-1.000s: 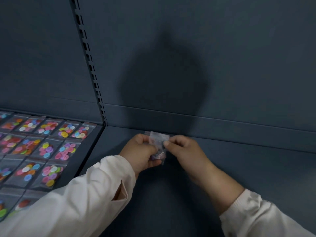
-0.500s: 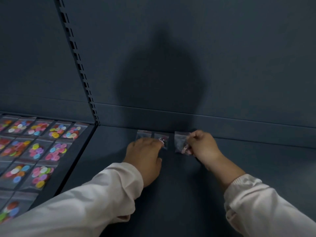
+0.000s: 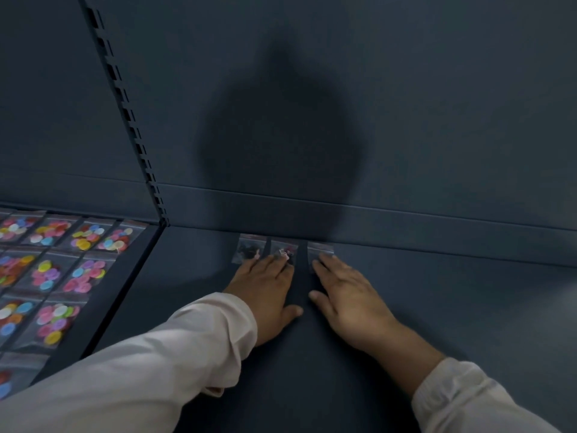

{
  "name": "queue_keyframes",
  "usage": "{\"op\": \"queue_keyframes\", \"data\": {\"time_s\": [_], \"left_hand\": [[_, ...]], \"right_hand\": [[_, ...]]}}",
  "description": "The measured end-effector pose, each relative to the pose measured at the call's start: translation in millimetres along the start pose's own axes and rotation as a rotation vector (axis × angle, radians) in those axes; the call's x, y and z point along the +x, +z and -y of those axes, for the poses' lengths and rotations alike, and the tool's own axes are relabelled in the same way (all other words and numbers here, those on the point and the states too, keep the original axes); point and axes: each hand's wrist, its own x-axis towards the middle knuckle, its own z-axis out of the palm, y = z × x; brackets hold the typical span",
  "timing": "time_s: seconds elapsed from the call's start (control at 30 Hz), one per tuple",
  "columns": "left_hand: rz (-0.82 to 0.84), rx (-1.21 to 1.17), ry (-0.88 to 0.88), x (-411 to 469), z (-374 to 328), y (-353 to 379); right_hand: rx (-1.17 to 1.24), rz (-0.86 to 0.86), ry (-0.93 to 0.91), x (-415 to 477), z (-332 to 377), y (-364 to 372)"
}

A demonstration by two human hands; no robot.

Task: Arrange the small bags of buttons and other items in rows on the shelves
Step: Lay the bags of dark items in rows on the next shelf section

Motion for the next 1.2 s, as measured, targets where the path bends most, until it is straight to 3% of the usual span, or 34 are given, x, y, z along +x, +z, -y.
{"op": "queue_keyframes", "data": {"time_s": [0.4,0.67,0.9,1.2], "left_hand": [[-0.088,-0.061,-0.025,-14,6,-3],[-0.221,-0.020,-0.127,-59,37,-22],[-0.253,0.038,-0.253,-137,94,-30],[-0.342,0.024,-0.434,-291,206,-20]], "right_hand": [[0.005,-0.058,0.006,3,11,-2],[-0.084,-0.165,-0.107,8,70,-21],[-0.147,-0.153,-0.232,11,159,-28],[-0.171,-0.096,-0.422,13,339,-8]]}}
